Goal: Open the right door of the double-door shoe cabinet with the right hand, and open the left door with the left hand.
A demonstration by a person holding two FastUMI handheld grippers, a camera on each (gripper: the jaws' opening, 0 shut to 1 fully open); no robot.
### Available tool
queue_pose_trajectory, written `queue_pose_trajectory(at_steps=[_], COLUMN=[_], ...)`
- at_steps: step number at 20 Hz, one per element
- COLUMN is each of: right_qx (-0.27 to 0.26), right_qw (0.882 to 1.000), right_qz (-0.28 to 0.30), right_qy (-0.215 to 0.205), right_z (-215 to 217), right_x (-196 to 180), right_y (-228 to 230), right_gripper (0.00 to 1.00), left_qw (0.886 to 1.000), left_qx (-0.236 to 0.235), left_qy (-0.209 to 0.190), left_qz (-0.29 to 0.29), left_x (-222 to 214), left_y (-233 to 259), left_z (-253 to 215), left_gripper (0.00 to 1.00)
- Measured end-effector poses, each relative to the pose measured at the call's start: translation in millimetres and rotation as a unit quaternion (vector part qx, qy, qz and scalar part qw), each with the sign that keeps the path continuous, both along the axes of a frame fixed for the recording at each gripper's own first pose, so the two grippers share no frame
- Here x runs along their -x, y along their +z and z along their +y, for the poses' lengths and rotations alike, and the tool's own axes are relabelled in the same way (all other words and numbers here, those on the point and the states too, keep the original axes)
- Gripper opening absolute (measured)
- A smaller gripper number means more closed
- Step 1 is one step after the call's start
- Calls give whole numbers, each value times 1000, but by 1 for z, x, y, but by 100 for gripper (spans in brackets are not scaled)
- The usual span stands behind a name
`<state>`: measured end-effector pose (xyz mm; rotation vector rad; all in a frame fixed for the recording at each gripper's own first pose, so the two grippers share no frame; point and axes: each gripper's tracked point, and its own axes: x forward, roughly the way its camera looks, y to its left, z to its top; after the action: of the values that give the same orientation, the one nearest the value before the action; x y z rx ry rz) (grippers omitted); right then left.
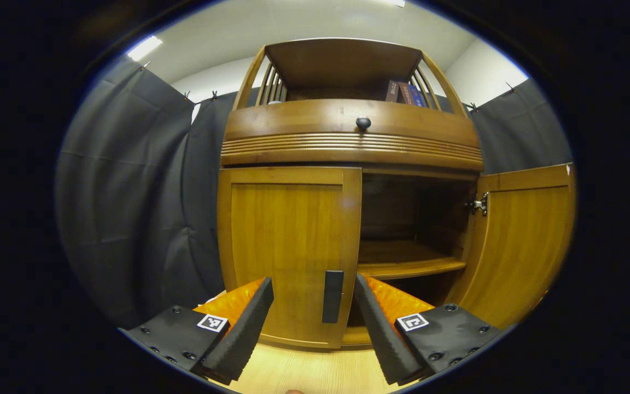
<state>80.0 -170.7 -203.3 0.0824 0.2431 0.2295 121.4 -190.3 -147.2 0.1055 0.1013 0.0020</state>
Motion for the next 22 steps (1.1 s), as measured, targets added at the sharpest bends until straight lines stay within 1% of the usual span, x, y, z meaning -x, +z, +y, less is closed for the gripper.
queue_pose_trajectory(at_steps=[2,3,4,7,10,11,12,13,16,17,20,21,22], right_qx=[0,-4,-5,-3,-1,1,2,1,-2,-3,-8,-10,-11], right_qw=[1000,999,999,997,995,995,995,994,994,993,992,992,991], right_qz=[-8,-12,-12,-13,-15,-13,-11,-9,-3,-2,3,4,6], right_qy=[-22,-31,-43,-72,-95,-98,-103,-106,-114,-117,-127,-129,-132], right_z=[-14,-20,-27,-48,-60,-61,-63,-64,-65,-66,-69,-69,-69], right_x=[4,7,8,12,15,15,15,17,19,20,23,25,25], right_y=[9,13,14,18,19,19,17,16,15,15,14,14,15], right_gripper=[12,8,22,54,87,90,98,99,89,86,92,99,92], left_qw=[1000,1000,1000,999,998,998,998,998,997,997,996,996,996], left_qx=[-10,-14,-17,-30,-25,-22,-20,-18,-2,3,-1,3,7], left_qy=[-3,-5,-8,-18,-34,-39,-42,-44,-62,-70,-82,-83,-83], left_qz=[1,7,14,29,41,43,43,44,44,41,40,40,42], left_x=[-14,-19,-27,-50,-66,-71,-76,-80,-90,-92,-99,-102,-104], left_y=[-14,-21,-31,-52,-73,-79,-83,-87,-97,-97,-103,-105,-107], left_z=[1,0,-4,-12,-19,-20,-19,-18,-22,-25,-28,-28,-27], left_gripper=[93,93,93,93,94,94,94,94,94,90,67,67,67])
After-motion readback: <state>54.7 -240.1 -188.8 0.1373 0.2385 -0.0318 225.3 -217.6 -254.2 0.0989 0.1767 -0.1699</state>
